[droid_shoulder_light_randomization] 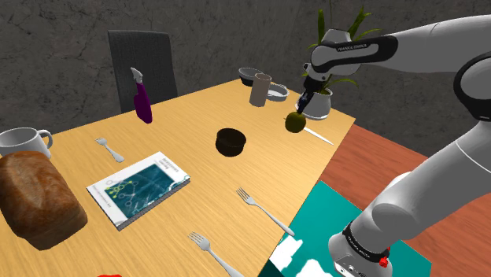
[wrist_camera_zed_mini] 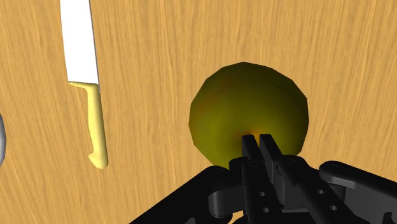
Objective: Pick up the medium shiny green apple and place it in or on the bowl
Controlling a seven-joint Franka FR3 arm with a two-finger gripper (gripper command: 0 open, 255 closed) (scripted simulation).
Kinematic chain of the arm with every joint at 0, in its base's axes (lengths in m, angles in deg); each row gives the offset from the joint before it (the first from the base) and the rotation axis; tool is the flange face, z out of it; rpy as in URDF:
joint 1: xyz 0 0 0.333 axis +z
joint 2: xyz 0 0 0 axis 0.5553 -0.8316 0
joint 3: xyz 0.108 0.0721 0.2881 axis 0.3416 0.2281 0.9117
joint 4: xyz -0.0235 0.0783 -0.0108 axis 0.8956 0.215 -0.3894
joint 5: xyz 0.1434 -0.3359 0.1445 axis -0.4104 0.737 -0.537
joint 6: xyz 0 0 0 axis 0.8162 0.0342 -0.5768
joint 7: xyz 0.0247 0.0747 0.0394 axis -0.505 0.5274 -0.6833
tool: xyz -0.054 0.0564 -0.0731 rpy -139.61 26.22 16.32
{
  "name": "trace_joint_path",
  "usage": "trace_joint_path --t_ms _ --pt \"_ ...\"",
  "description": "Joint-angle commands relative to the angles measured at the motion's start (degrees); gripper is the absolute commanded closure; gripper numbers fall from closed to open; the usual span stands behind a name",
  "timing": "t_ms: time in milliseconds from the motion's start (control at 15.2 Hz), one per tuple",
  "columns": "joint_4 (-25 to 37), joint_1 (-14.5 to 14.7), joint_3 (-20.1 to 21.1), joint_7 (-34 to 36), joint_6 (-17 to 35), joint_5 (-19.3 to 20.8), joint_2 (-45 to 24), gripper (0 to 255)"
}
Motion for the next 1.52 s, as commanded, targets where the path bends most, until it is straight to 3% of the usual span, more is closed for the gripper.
trace_joint_path --t_ms 0,1122,1452 --pt "1.3 0.1 0.1 0.2 -1.5 0.1 0.2 255" --pt "12.7 0.2 0.6 1.0 -14.2 0.4 1.5 255" --pt "13.9 3.0 4.8 8.0 -15.7 0.2 2.1 255"
